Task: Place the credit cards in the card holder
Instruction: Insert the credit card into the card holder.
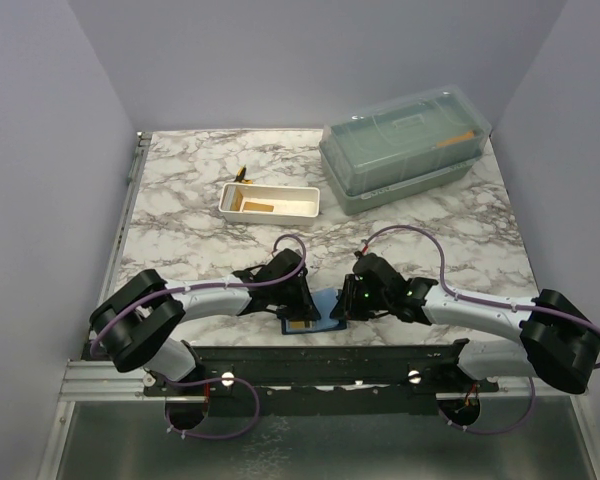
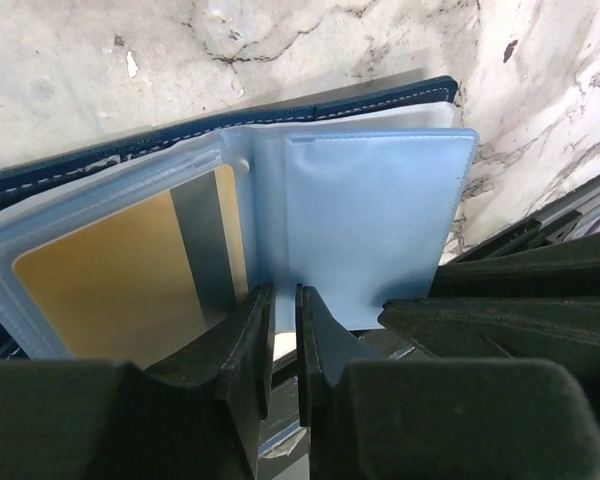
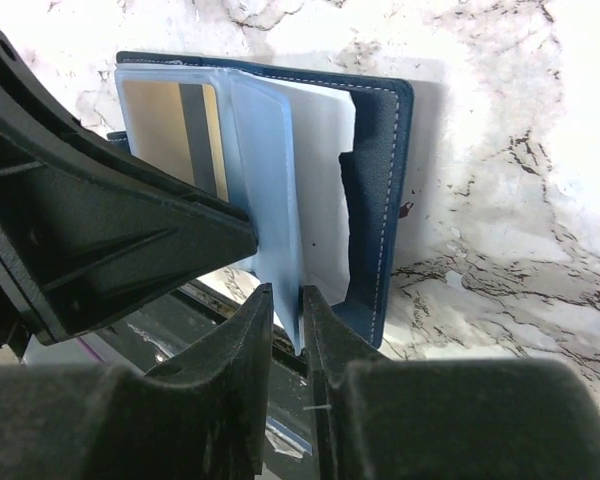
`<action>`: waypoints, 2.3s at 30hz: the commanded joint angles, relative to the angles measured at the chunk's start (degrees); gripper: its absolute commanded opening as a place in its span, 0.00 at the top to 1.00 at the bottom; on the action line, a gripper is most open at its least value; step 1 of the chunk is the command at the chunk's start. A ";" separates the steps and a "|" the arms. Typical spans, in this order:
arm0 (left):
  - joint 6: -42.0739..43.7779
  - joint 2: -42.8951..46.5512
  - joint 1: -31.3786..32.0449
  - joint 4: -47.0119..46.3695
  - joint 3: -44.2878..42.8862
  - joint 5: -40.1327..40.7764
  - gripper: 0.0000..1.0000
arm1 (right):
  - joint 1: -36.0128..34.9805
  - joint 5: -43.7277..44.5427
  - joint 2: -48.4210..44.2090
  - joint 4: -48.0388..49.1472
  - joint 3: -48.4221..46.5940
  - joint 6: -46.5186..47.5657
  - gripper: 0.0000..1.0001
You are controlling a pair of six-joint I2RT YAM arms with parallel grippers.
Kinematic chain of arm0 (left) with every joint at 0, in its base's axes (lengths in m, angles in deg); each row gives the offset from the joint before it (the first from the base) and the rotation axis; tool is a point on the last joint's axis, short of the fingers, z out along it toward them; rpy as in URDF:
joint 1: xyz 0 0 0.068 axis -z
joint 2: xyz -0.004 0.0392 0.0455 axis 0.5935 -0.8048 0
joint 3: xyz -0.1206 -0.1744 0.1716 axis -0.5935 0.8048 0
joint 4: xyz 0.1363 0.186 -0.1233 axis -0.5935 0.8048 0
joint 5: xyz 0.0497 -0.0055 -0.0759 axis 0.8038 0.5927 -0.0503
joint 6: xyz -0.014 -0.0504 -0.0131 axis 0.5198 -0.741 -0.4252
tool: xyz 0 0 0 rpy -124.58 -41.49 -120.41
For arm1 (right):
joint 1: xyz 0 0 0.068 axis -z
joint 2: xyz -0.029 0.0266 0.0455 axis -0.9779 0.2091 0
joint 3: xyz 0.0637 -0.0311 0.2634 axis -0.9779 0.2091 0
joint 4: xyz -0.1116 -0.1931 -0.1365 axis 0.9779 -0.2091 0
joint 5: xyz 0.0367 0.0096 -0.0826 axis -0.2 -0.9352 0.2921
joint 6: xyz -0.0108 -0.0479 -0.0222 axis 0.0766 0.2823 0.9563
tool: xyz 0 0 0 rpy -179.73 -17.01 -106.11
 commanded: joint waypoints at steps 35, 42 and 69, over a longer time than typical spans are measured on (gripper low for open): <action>-4.44 18.47 0.89 6.13 1.20 9.19 0.39 | 0.25 -2.58 0.24 8.49 0.84 3.97 1.00; -3.83 9.35 0.80 8.90 -6.37 12.90 0.29 | 0.26 -3.17 -1.11 8.57 0.46 5.67 1.00; -2.42 2.13 1.24 3.79 -7.62 13.88 0.70 | 0.21 -2.48 -4.56 1.61 -1.49 4.41 0.65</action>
